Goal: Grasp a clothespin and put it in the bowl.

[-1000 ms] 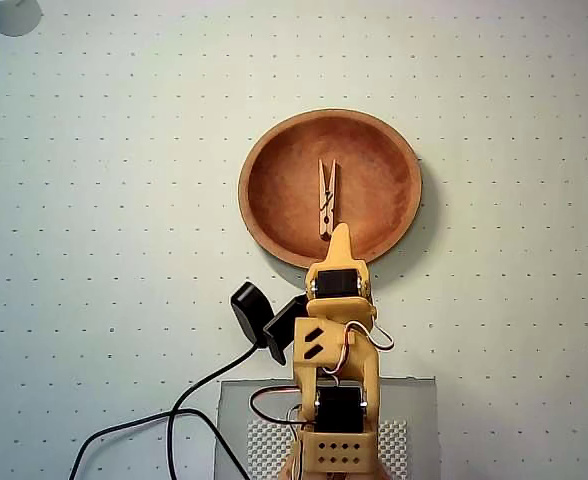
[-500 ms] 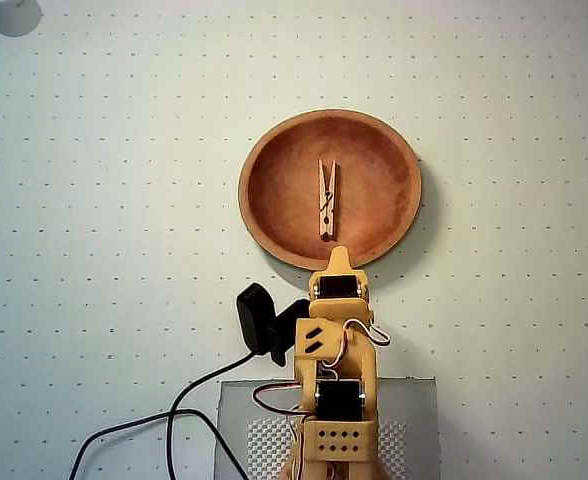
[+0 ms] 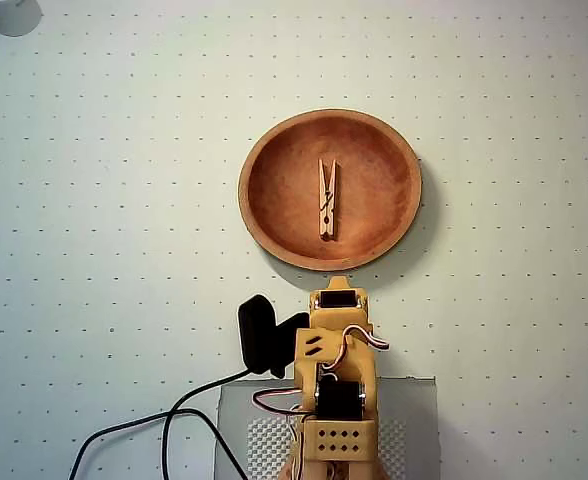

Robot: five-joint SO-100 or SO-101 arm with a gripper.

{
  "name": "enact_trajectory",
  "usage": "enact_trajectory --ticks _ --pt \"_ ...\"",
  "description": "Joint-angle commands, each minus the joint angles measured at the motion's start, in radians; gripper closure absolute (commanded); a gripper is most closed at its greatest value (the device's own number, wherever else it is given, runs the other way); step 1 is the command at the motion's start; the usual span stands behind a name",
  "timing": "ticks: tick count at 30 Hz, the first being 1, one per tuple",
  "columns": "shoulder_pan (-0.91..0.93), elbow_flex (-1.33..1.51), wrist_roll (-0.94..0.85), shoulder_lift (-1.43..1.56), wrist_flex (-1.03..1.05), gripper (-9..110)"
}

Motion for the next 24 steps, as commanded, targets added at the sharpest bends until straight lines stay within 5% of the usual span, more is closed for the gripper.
enact_trajectory --ticks 1,24 --pt "0.006 -0.018 0.003 0.015 -0.002 105" --pt "-0.005 -0.018 -0.014 0.014 -0.003 105"
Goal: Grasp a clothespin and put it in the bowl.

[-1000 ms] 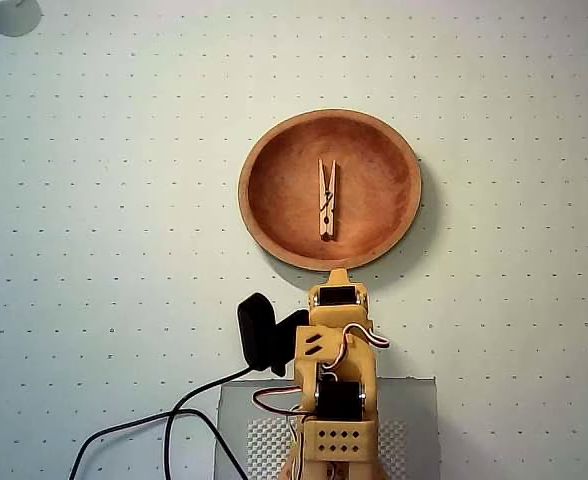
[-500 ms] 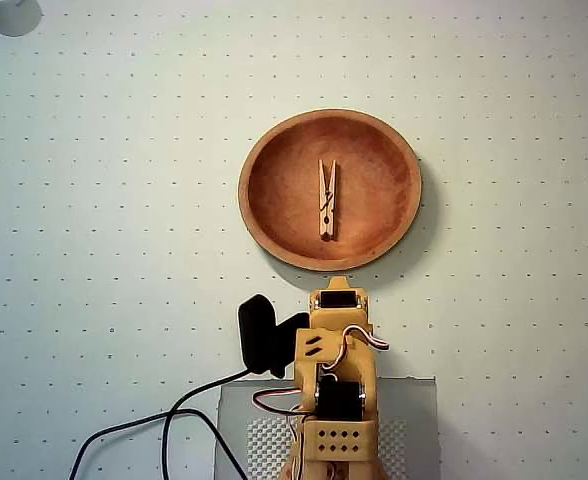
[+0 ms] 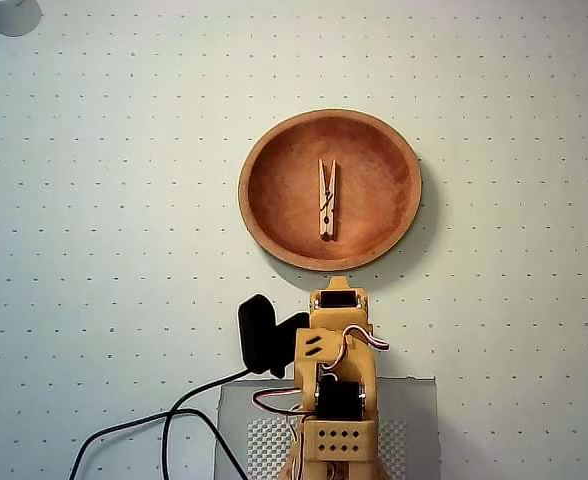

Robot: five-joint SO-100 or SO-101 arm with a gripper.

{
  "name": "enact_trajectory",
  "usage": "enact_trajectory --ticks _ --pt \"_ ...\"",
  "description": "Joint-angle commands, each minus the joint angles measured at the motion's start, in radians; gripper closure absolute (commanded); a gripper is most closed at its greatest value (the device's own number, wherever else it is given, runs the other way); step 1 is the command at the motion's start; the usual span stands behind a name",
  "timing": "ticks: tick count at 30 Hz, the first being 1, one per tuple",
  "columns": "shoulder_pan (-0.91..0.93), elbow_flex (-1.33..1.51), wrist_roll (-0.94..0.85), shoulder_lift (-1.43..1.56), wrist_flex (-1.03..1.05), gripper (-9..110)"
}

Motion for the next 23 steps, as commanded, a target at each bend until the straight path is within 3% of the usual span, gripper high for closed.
enact_trajectory --ticks 1,23 --pt "-0.005 -0.018 -0.014 0.014 -0.003 105" --pt "0.005 -0.018 -0.012 0.009 -0.008 105"
